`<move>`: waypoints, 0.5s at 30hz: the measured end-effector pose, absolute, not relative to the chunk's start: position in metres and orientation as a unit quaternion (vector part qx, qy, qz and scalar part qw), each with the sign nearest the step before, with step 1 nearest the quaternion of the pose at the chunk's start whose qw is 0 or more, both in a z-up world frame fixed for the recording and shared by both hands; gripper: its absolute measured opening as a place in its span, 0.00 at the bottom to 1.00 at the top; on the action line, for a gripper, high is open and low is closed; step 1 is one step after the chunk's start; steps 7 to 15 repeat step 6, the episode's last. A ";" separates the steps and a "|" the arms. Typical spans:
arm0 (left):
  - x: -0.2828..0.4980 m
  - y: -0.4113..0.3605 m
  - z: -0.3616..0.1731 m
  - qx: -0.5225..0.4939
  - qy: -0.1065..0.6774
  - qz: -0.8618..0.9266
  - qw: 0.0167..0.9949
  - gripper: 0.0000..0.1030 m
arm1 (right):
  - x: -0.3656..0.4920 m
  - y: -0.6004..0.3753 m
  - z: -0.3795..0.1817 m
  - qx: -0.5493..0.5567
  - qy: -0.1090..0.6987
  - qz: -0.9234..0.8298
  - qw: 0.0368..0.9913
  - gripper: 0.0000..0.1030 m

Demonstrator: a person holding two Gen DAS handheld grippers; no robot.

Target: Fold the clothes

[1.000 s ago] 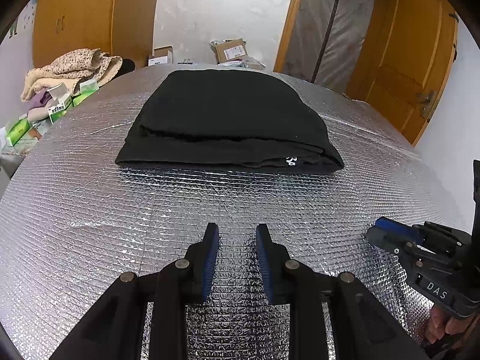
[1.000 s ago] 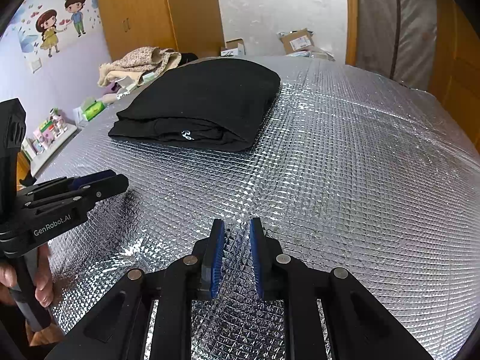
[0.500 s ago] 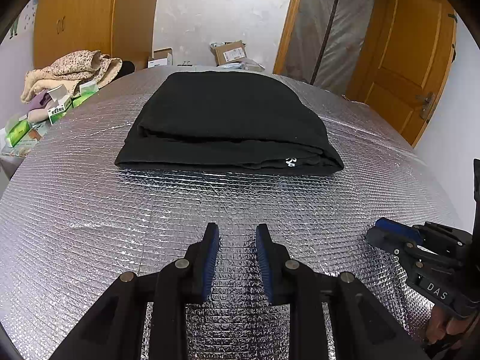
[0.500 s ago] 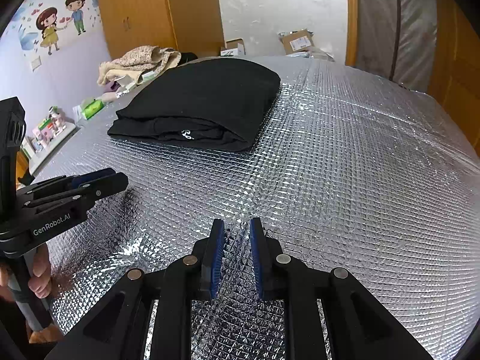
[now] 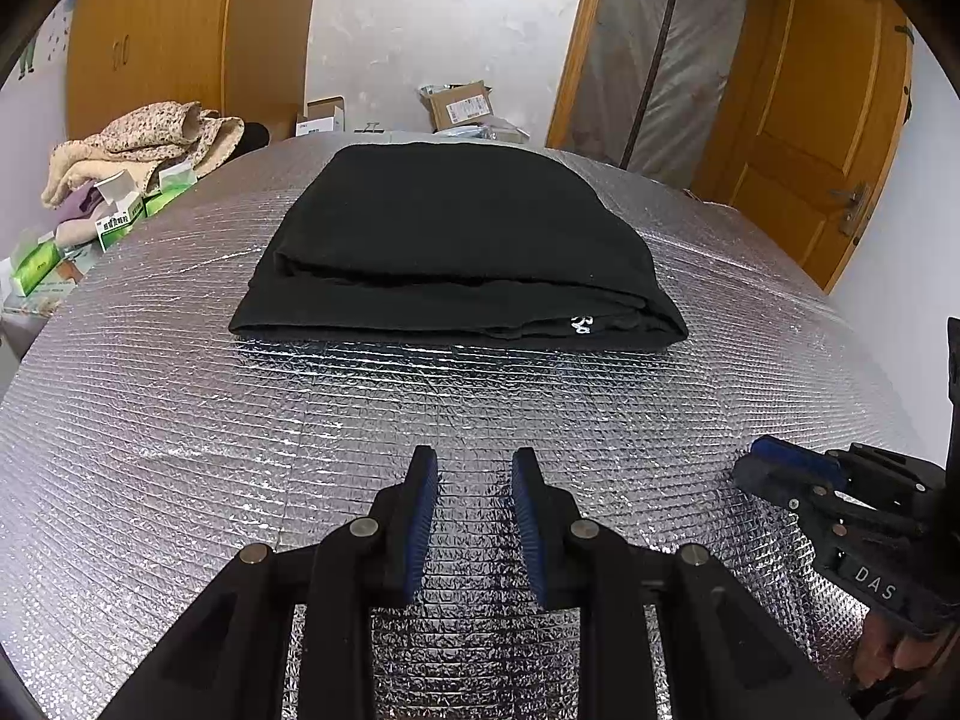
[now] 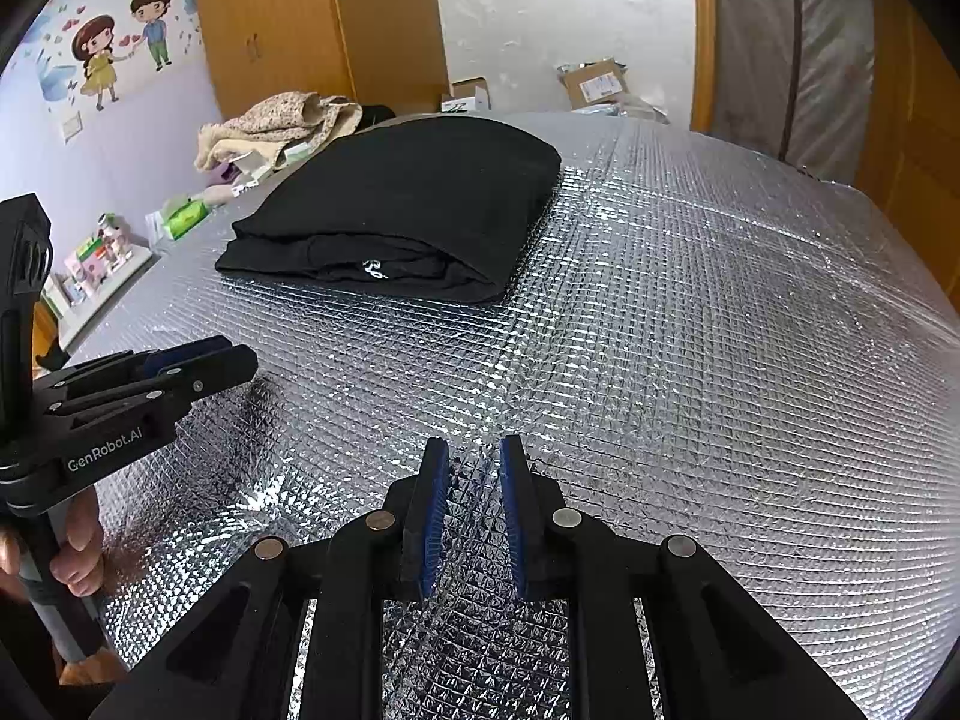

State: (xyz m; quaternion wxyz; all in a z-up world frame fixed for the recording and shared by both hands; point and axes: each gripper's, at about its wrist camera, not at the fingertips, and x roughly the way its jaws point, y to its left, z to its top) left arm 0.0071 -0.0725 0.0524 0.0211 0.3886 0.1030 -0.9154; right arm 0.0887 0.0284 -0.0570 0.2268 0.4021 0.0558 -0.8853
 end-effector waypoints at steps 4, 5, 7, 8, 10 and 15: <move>0.007 -0.074 0.052 0.388 0.107 -0.915 0.020 0.25 | 0.088 0.029 -0.057 0.402 0.056 -0.885 0.227 0.18; 0.007 -0.074 0.052 0.388 0.107 -0.915 0.019 0.25 | 0.087 0.029 -0.057 0.402 0.055 -0.885 0.228 0.18; 0.007 -0.074 0.052 0.388 0.107 -0.915 0.019 0.25 | 0.087 0.029 -0.057 0.402 0.055 -0.885 0.228 0.18; 0.007 -0.074 0.052 0.388 0.107 -0.915 0.019 0.25 | 0.087 0.029 -0.057 0.402 0.055 -0.885 0.228 0.18; 0.007 -0.074 0.052 0.388 0.107 -0.915 0.019 0.25 | 0.087 0.029 -0.057 0.402 0.055 -0.885 0.228 0.18; 0.007 -0.074 0.052 0.388 0.107 -0.915 0.019 0.25 | 0.087 0.029 -0.057 0.402 0.055 -0.885 0.228 0.18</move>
